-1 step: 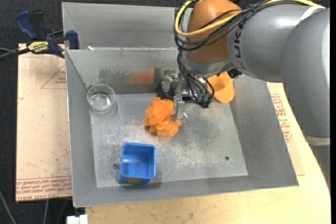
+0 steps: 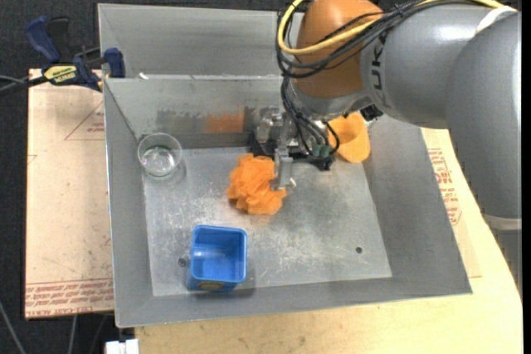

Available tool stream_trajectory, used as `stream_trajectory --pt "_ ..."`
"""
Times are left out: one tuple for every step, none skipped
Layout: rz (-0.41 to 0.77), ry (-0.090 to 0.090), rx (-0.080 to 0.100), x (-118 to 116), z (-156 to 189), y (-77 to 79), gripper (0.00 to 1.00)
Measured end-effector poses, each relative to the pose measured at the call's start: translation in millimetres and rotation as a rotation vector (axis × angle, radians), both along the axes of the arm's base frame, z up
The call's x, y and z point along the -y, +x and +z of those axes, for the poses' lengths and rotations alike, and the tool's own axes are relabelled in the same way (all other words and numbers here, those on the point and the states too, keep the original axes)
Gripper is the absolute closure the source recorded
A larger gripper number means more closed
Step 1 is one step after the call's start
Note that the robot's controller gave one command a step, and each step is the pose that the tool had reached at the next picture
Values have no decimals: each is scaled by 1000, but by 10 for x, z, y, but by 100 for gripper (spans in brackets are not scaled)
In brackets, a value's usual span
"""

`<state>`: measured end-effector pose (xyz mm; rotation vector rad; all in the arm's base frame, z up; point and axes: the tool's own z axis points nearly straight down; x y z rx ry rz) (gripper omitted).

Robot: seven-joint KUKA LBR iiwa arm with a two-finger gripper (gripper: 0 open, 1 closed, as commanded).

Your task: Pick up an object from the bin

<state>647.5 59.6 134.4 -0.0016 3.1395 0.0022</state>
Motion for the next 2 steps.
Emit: stream_trajectory --pt "243 -1 3 -20 -441 -357 100" --pt "243 0 4 -19 -442 -358 100"
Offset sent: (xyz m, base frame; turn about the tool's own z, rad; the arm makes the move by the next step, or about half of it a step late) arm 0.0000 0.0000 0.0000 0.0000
